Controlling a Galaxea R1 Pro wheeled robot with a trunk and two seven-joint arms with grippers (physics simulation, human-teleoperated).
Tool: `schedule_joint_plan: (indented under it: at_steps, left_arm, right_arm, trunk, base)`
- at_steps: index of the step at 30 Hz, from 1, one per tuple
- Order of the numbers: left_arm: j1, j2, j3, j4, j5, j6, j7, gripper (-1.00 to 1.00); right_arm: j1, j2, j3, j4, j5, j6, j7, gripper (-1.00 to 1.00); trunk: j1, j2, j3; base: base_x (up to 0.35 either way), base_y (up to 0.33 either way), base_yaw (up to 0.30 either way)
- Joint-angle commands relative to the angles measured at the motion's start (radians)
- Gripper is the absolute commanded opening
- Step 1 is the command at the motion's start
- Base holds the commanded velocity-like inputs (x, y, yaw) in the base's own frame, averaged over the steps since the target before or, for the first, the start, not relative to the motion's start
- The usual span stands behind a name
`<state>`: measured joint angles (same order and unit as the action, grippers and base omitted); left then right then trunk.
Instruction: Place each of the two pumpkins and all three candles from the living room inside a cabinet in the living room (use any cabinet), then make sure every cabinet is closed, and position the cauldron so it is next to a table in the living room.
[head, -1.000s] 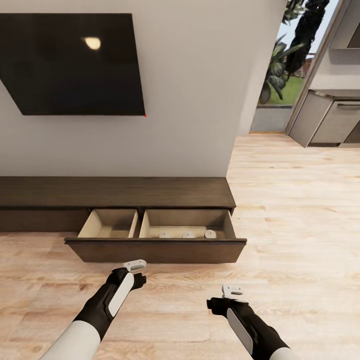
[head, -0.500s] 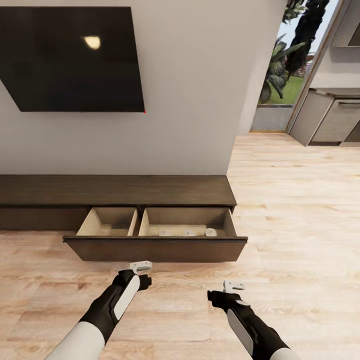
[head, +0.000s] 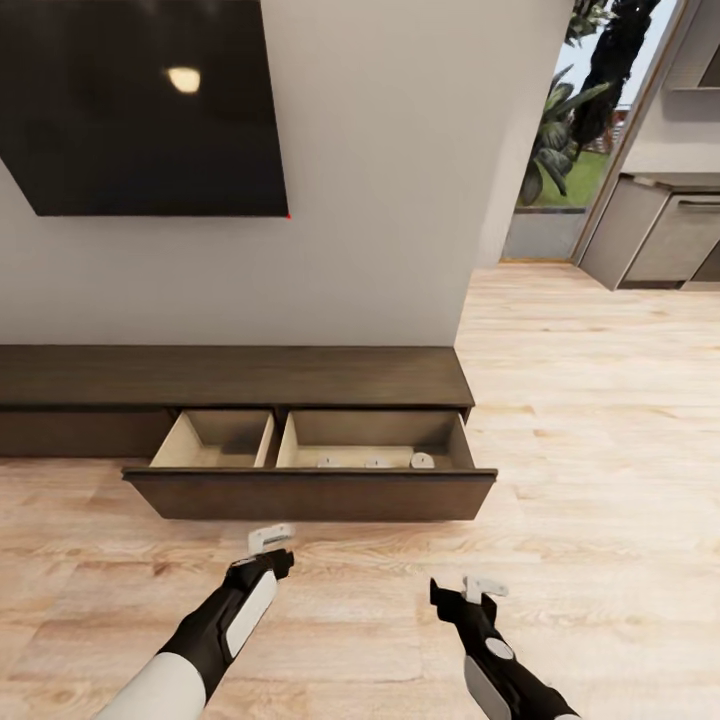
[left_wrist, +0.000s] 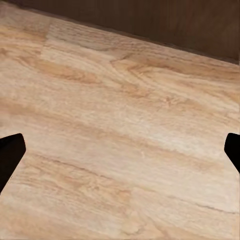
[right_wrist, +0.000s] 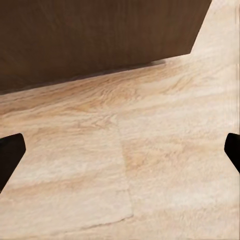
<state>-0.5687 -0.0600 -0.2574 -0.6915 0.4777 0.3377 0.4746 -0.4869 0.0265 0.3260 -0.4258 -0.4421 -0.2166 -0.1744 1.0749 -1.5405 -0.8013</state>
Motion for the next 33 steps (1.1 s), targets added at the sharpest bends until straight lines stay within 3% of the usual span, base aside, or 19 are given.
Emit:
schedule_joint_plan:
  at_steps: [1,4,10,17,28,33]
  left_arm:
    - [0.0,0.001,-0.005,0.014,0.008,-0.035,0.008,1.0]
    - [0.002,0.0,-0.006,0.049,0.008,-0.123,0.007,1.0]
    - [0.019,0.005,-0.011,0.075,0.007,-0.232,0.005,1.0]
    - [0.022,0.003,-0.069,0.079,-0.012,-0.256,0.006,1.0]
    - [0.023,0.006,-0.085,0.083,-0.021,-0.278,0.006,1.0]
    - [0.024,0.006,-0.099,0.085,-0.026,-0.317,0.006,1.0]
  right_arm:
    - [-0.001,-0.001,0.009,0.008,-0.009,-0.02,-0.007,1.0]
    - [-0.001,0.0,0.009,0.027,-0.01,-0.055,-0.007,1.0]
    - [-0.001,0.0,0.011,0.085,-0.008,-0.152,-0.007,1.0]
    - [-0.001,-0.008,0.01,0.102,-0.01,-0.167,-0.007,1.0]
    - [-0.001,-0.003,0.01,0.105,-0.009,-0.179,-0.007,1.0]
    - [-0.001,-0.004,0.011,0.148,-0.008,-0.27,-0.007,1.0]
  trunk:
    - [0.004,-0.008,-0.004]
    - [0.015,-0.029,-0.013]
    - [0.038,-0.071,-0.032]
    - [0.065,-0.12,-0.054]
    - [0.107,-0.197,-0.089]
    - [0.127,-0.232,-0.104]
  base:
    - [0.0,0.0,0.0]
    - [0.0,0.0,0.0]
    - [0.0,0.0,0.0]
    - [0.0,0.0,0.0]
    - [0.0,0.0,0.0]
    - [0.0,0.0,0.0]
